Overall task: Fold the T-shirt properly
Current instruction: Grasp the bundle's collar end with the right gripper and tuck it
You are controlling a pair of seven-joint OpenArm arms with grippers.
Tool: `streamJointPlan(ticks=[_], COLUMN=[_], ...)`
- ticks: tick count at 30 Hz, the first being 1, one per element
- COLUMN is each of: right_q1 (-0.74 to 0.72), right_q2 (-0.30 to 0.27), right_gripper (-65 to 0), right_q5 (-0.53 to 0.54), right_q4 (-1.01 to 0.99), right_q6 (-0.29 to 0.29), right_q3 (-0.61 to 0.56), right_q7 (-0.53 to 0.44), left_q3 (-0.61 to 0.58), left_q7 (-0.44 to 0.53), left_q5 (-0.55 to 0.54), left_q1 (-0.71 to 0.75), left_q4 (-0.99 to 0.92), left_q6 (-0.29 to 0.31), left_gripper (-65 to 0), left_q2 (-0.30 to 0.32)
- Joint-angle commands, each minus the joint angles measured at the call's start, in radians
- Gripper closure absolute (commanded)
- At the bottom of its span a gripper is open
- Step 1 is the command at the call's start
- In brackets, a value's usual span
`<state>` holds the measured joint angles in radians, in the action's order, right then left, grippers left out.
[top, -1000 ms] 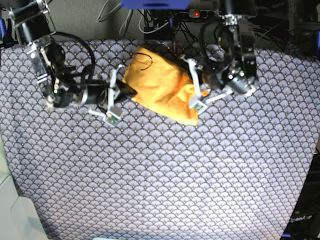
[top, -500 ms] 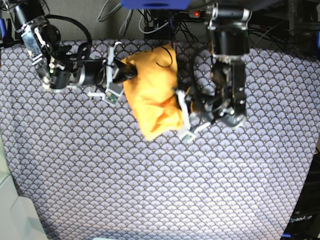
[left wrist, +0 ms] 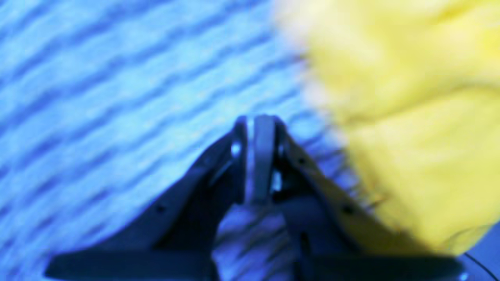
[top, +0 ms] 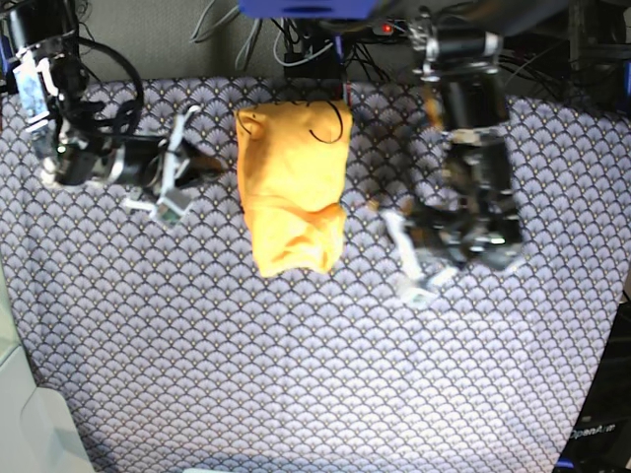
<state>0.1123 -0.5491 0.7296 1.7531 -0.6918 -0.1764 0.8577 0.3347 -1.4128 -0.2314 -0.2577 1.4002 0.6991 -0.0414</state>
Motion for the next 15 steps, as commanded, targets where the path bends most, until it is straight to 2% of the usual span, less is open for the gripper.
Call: streamJointPlan(ticks=[1, 3, 7, 10, 15], right_q1=[-0.006, -0.006, -0.023, -0.047, -0.041], right_q2=[-0.009, -0.001, 0.065, 0.114, 0.238], right_gripper=[0.0, 0.0, 0.0, 0.0, 0.0], right_q5=[0.023, 0.023, 0.023, 0.023, 0.025], right_q4=[0.038, 0.086, 0.175, 0.213, 0.218], right_q6=[-0.006, -0.006, -0.006, -0.006, -0.006], right_q3=[0.024, 0.045, 0.1, 0.102, 0.099], right_q7=[-0.016, 0.008, 0.107, 0.159, 0.199], left_q3=[0.019, 0.054, 0.079, 0.08, 0.08], left_q7=[0.017, 0.017, 0.017, 0.017, 0.017], left_q5=[-0.026, -0.026, -0.026, -0.026, -0.026], left_q1=[-0.009, 0.025, 0.11, 0.157, 0.214], left_q4=[0.043, 0.086, 0.153, 0.182, 0.227], left_q6=[-0.001, -0.001, -0.001, -0.001, -0.001], left_gripper=[-3.9, -3.9, -3.9, -3.9, -3.9], left_q2=[0.01, 0.039, 0.085, 0.093, 0.085])
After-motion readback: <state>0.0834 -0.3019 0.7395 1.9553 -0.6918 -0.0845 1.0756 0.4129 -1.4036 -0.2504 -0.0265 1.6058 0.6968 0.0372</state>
